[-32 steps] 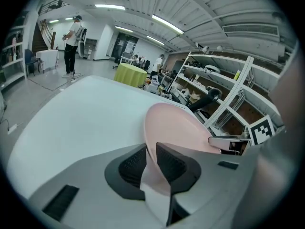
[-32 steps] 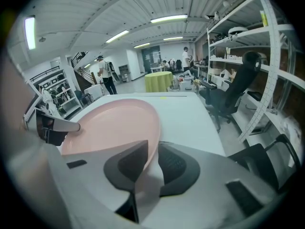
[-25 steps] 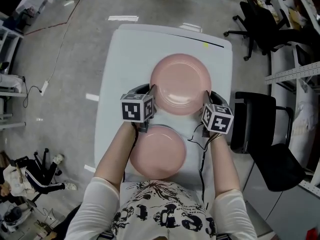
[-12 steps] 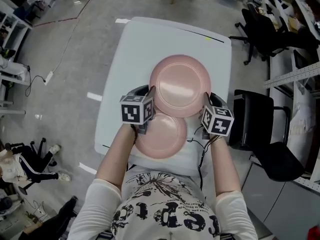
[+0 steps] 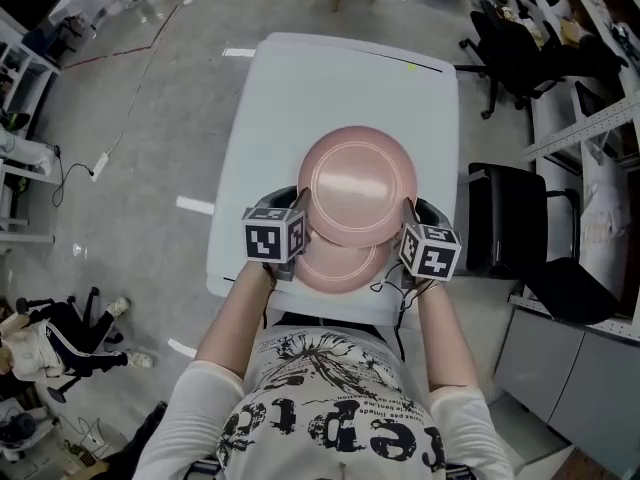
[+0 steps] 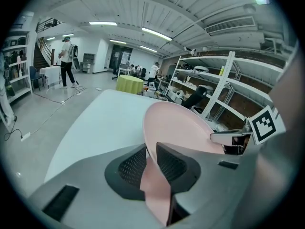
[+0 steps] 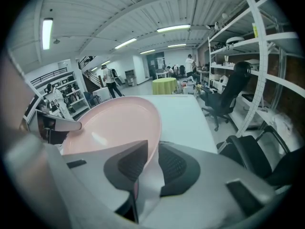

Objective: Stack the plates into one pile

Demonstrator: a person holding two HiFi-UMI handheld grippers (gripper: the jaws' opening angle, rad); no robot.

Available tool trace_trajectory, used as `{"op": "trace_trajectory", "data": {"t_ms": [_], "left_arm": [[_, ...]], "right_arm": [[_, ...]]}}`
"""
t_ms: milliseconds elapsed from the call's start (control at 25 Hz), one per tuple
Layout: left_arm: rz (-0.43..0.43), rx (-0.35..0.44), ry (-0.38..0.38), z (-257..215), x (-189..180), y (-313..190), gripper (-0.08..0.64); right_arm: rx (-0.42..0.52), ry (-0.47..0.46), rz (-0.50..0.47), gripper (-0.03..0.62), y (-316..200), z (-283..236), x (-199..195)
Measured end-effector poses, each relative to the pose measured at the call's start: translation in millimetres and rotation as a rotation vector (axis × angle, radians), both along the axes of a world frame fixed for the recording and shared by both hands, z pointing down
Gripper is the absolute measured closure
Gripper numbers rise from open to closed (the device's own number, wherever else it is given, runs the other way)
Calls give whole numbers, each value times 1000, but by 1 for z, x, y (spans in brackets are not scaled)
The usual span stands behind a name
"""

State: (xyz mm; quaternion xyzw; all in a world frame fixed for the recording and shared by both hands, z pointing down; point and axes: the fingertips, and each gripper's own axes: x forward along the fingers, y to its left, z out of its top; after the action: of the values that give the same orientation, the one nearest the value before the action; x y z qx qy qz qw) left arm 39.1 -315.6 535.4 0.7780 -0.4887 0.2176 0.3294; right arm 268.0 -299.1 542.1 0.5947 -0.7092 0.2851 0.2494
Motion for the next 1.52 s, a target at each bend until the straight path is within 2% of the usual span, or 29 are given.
{"op": "trace_trajectory", "data": {"t_ms": [320,760,920,1160,1520], "left_arm": [[57,-24,-14,13,-30,49,485],[98,-58,-58,37,-50,94,480],[90,-68,-61,43,-49,102,480],[90,-82,-103,50,-54,106,480],[102,-81,-100,64,-49,110,462]], "right_arm": [[-51,-5,46,515,62,18,-31],[-101,-1,67,515,112,45,-52],[-119,-6,58,514,122,51,-52],[-149,4,51,511,128,56,-57],[-153,76,28,508,125,59,-50]]}}
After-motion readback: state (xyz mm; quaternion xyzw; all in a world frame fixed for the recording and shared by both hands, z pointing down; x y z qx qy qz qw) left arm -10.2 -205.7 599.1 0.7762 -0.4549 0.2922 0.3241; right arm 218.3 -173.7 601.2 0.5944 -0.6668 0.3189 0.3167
